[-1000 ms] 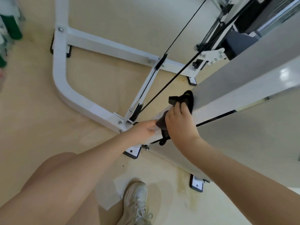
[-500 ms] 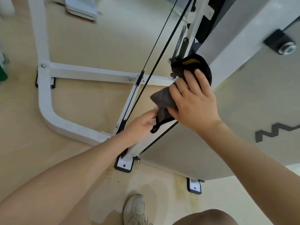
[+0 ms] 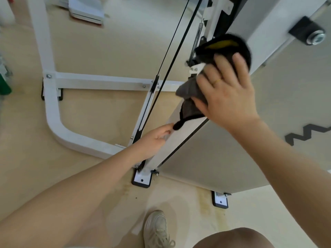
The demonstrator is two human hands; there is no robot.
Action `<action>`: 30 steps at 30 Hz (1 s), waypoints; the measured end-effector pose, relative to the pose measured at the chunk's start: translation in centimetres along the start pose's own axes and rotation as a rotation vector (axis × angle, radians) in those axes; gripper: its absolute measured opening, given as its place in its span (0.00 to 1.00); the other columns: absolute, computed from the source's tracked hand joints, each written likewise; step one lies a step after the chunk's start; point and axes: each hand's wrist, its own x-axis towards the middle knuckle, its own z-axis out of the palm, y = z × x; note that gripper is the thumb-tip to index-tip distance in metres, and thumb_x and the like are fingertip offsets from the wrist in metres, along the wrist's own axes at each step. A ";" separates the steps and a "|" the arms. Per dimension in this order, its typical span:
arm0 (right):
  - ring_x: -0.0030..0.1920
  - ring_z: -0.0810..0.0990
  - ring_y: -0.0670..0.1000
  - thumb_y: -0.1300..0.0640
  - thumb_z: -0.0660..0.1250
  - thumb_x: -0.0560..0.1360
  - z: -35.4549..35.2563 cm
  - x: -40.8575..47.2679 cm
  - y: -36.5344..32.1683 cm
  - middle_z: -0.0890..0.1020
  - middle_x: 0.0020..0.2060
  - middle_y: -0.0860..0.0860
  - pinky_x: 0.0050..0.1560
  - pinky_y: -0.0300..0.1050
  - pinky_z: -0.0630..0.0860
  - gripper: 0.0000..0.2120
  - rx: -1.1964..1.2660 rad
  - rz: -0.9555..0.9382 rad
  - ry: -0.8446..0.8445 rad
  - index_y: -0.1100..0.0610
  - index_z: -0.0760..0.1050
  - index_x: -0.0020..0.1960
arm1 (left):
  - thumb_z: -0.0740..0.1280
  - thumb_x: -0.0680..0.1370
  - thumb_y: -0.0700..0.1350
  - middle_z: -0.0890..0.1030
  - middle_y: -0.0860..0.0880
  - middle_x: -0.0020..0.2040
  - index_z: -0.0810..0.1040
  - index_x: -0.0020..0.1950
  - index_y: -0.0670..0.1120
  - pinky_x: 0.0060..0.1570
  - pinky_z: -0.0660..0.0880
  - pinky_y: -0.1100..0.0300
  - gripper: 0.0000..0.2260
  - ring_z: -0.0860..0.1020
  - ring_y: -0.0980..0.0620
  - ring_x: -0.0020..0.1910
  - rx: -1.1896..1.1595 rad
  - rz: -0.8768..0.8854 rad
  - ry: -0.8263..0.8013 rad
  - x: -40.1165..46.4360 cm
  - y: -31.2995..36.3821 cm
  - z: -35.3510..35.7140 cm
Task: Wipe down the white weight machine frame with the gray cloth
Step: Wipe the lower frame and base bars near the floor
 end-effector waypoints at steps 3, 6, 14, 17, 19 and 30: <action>0.60 0.76 0.59 0.49 0.57 0.75 -0.2 0.4 -0.4 0.81 0.47 0.55 0.70 0.54 0.52 0.16 -0.001 0.036 -0.037 0.60 0.77 0.47 | 0.50 0.76 0.29 0.67 0.56 0.70 0.64 0.68 0.59 0.70 0.53 0.60 0.30 0.61 0.62 0.70 -0.039 0.003 0.035 0.2 -0.4 0.3; 0.57 0.77 0.58 0.49 0.58 0.73 0.1 -1.1 -2.8 0.81 0.48 0.54 0.69 0.53 0.54 0.16 0.012 -0.076 -0.122 0.59 0.78 0.48 | 0.51 0.76 0.28 0.66 0.55 0.71 0.64 0.70 0.56 0.71 0.54 0.60 0.30 0.61 0.61 0.70 -0.030 0.011 0.025 0.3 -1.1 0.3; 0.61 0.75 0.56 0.46 0.60 0.73 2.5 -5.7 -10.3 0.80 0.54 0.51 0.70 0.52 0.52 0.18 0.014 -0.292 -0.403 0.55 0.78 0.56 | 0.51 0.76 0.28 0.71 0.51 0.67 0.70 0.68 0.47 0.53 0.65 0.75 0.25 0.69 0.58 0.60 0.139 -0.130 0.225 -3.0 -5.7 -2.9; 0.63 0.73 0.56 0.47 0.60 0.74 3.1 -7.1 -12.6 0.79 0.58 0.51 0.71 0.53 0.52 0.19 0.024 -0.345 -0.454 0.55 0.76 0.60 | 0.51 0.74 0.26 0.73 0.49 0.63 0.71 0.66 0.46 0.52 0.66 0.71 0.26 0.69 0.56 0.63 0.106 -0.206 0.319 -4.4 -7.4 -4.8; 0.64 0.73 0.55 0.49 0.58 0.75 3.5 -8.0 -14.1 0.78 0.60 0.50 0.72 0.51 0.55 0.20 0.031 -0.397 -0.474 0.54 0.74 0.63 | 0.50 0.74 0.25 0.73 0.48 0.62 0.72 0.64 0.46 0.52 0.66 0.65 0.25 0.71 0.51 0.63 0.061 -0.243 0.387 -5.3 -8.7 -5.6; 0.70 0.61 0.60 0.55 0.52 0.80 5.0 -9.4 -19.8 0.66 0.69 0.57 0.72 0.54 0.47 0.22 0.150 -0.683 -0.695 0.62 0.56 0.72 | 0.55 0.77 0.32 0.76 0.46 0.54 0.75 0.49 0.56 0.32 0.67 0.68 0.19 0.76 0.54 0.48 0.051 -0.345 0.488 -7.8 -12.6 -7.0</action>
